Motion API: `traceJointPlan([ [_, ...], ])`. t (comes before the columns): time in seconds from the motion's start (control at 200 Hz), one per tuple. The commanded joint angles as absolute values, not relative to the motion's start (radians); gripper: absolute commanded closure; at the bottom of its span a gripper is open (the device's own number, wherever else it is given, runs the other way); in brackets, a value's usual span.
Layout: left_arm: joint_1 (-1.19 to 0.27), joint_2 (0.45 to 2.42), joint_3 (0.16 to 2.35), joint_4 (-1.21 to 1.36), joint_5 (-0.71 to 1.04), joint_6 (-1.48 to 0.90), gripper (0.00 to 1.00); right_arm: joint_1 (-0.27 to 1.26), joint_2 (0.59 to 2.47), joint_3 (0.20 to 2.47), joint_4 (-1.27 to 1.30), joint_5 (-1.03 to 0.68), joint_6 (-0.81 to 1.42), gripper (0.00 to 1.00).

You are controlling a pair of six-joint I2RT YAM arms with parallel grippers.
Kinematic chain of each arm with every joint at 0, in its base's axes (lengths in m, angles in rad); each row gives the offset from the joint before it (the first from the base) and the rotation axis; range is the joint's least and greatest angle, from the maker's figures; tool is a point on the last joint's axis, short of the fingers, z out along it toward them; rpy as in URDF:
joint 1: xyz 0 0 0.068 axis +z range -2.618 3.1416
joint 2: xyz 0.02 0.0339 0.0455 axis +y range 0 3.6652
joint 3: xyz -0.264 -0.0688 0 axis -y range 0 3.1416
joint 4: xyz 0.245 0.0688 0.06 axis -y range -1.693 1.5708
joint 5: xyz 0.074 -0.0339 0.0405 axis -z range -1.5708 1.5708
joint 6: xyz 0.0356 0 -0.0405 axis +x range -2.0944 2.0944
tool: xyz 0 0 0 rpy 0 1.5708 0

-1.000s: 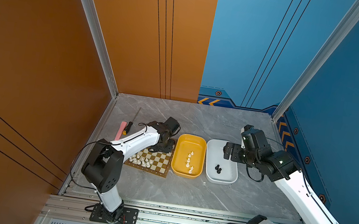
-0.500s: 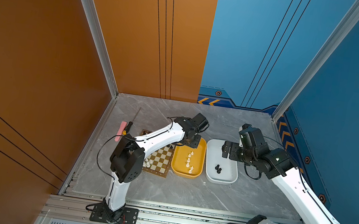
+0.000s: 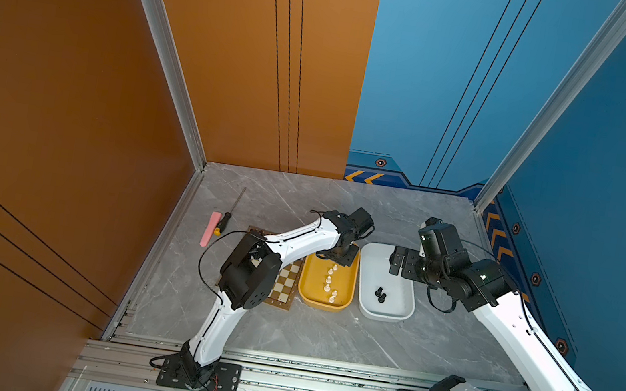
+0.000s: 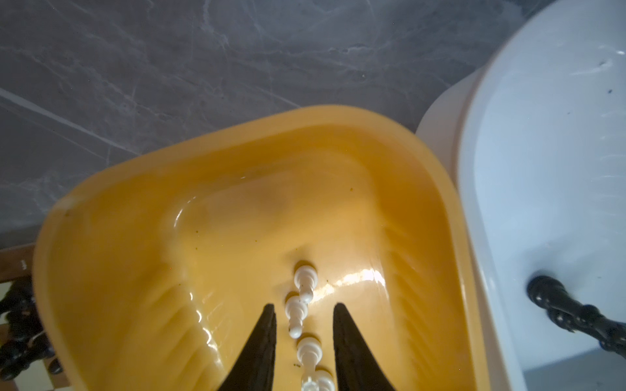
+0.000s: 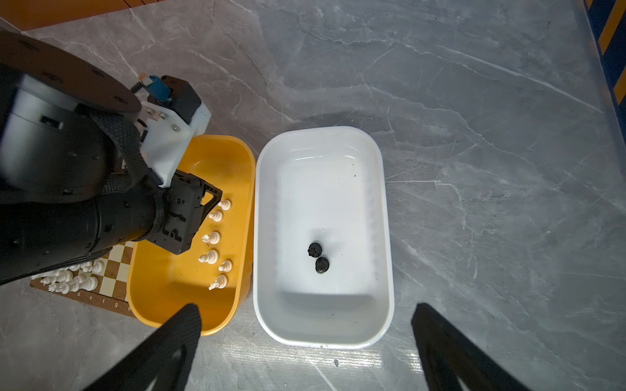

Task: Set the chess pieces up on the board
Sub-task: 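Move the left gripper over the yellow tray and grasp a white pawn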

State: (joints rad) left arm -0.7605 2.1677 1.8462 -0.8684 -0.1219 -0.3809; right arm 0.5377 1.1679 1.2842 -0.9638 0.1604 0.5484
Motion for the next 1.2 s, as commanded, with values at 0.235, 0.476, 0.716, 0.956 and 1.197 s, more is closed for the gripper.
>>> traceJointPlan([
  [0.235,-0.759,2.219,1.856,-0.9,-0.089,-0.356,0.7,0.506,1.147,1.27,-0.96,0.154,0.552,0.0],
  [0.476,-0.751,2.242,1.855,-0.9,-0.074,-0.359,0.72,0.49,1.147,1.279,-0.97,0.149,0.54,0.0],
  [0.716,-0.75,2.253,1.848,-0.899,-0.069,-0.36,0.75,0.479,1.141,1.282,-0.98,0.144,0.534,0.0],
  [0.956,-0.744,2.258,1.847,-0.9,-0.071,-0.36,0.77,0.474,1.135,1.285,-0.984,0.146,0.531,0.0],
  [1.197,-0.74,2.255,1.847,-0.899,-0.072,-0.357,0.86,0.472,1.121,1.281,-0.988,0.155,0.535,0.0],
])
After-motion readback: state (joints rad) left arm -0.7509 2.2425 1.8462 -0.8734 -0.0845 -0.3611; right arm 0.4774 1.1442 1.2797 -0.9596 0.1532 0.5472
